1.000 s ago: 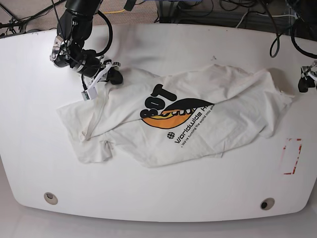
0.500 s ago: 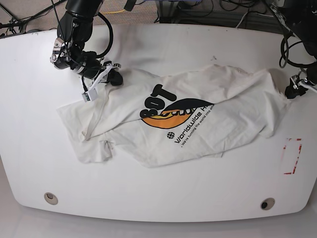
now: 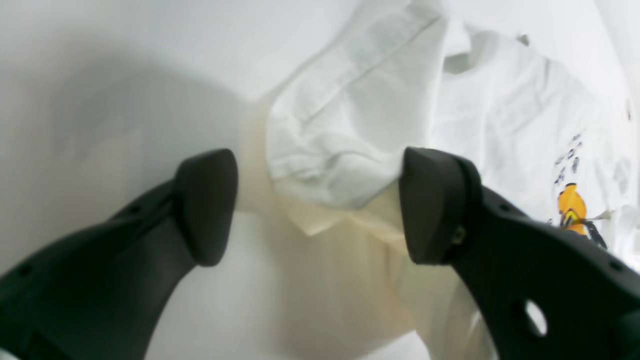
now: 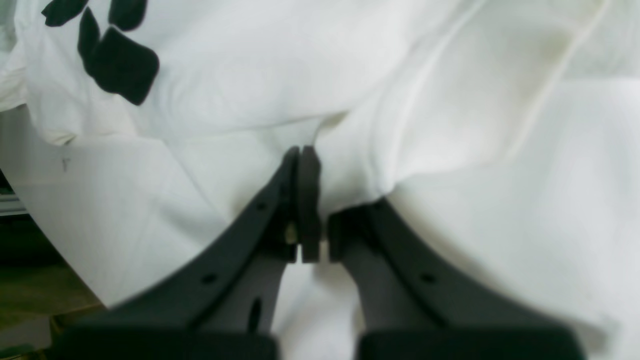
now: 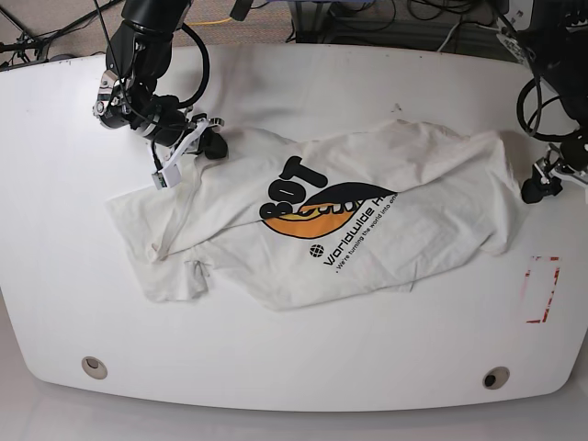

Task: Fold the T-shirt properly
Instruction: 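Release the left gripper and reposition it onto the shirt's sleeve edge, then lift the white shirt with both grippers and stretch it between them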

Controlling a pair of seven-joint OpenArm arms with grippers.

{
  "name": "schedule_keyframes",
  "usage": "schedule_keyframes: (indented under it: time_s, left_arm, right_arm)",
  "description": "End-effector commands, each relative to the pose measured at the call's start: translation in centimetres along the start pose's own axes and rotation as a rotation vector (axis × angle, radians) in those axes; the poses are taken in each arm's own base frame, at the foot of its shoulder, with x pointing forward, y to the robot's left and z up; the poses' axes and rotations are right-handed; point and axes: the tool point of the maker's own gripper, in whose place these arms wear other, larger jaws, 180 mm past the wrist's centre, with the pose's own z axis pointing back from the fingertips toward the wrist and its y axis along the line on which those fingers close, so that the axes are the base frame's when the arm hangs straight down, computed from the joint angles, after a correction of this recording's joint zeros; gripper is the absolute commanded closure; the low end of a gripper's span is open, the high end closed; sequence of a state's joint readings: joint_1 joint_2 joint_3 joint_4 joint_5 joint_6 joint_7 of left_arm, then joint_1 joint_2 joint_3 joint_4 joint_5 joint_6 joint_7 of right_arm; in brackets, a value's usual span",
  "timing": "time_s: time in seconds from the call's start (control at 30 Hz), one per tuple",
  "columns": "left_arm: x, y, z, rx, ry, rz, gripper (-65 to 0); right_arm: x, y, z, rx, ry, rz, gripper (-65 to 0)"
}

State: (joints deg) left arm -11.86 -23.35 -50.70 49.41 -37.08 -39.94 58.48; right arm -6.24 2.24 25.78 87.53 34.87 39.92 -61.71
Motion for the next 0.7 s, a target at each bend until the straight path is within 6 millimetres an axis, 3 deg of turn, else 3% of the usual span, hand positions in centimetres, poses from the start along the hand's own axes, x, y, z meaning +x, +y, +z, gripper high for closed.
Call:
schedule_keyframes:
  time_s: [0.0, 0.1, 0.3, 0.37, 0.5, 0.67]
  left_arm:
    - [0.3, -0.5, -0.4, -0.001, 0.03, -0.033, -44.4]
    - [0.3, -0.9, -0.7, -0.007, 0.031, -0.048, -34.7]
    - [0.8, -1.2, -1.5, 0.0, -0.005, -0.055, -8.9]
    - [1.0, -1.1, -1.4, 0.013, -0.012, -0.043, -5.4]
    - [1.3, -0.9, -1.1, 0.02, -0.013, -0.046, -4.4]
    - [3.9, 0.0, 1.3, 0.073, -0.051, -0.136, -4.3]
  right_arm:
    - [1.1, 0.1, 0.2, 0.005, -0.032, 0.014, 0.0]
    - [1.1, 0.0, 0.3, 0.003, -0.033, 0.012, 0.0]
    - [1.1, 0.0, 0.3, 0.002, -0.034, 0.012, 0.0]
    - [1.1, 0.0, 0.3, 0.001, -0.033, 0.011, 0.0]
    - [1.0, -0.1, 0.4, -0.002, -0.031, 0.013, 0.0]
    - [0.9, -0.6, 1.7, -0.021, -0.056, 0.004, 0.0]
